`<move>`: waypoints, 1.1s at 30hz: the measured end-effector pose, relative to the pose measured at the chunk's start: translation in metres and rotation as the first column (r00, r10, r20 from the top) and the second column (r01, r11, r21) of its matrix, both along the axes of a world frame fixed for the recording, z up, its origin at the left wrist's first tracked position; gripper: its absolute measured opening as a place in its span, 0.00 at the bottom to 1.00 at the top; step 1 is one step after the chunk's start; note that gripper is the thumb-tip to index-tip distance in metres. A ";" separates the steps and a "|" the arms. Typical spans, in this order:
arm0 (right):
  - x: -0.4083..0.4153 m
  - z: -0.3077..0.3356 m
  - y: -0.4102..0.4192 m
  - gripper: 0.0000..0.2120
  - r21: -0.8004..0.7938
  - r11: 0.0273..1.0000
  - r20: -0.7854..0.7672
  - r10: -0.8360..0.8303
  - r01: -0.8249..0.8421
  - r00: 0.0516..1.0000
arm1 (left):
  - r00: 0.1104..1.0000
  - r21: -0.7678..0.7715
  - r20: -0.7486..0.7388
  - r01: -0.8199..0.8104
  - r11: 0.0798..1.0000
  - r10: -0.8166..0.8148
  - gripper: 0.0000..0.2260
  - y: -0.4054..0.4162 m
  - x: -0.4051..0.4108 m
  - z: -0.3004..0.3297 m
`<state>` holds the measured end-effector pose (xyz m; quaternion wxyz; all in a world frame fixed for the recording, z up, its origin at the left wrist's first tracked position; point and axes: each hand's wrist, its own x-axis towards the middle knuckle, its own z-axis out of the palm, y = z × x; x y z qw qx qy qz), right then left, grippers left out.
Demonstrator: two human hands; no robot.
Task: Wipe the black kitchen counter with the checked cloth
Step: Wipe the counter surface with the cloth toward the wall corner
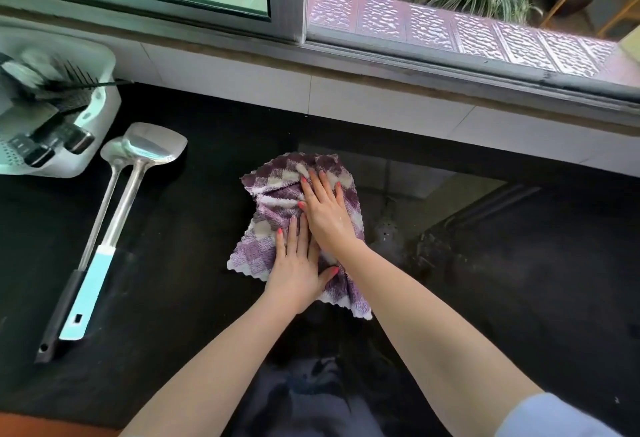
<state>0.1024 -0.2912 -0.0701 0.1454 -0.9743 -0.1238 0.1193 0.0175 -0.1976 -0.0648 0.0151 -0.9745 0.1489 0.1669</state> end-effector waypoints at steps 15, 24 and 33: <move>-0.029 0.002 0.004 0.27 -0.074 0.994 -0.063 -0.087 0.082 0.994 | 0.997 -0.058 -0.042 0.061 0.996 -0.064 0.36 0.016 -0.028 0.001; -0.075 0.004 0.009 0.26 -0.058 0.996 -0.063 -0.068 0.064 0.996 | 0.994 -0.079 -0.025 0.102 0.992 -0.104 0.42 0.023 -0.074 0.002; -0.125 0.002 0.009 0.25 -0.042 0.999 -0.041 -0.012 0.011 0.999 | 0.994 -0.034 -0.067 0.089 0.995 -0.091 0.37 0.021 -0.125 0.014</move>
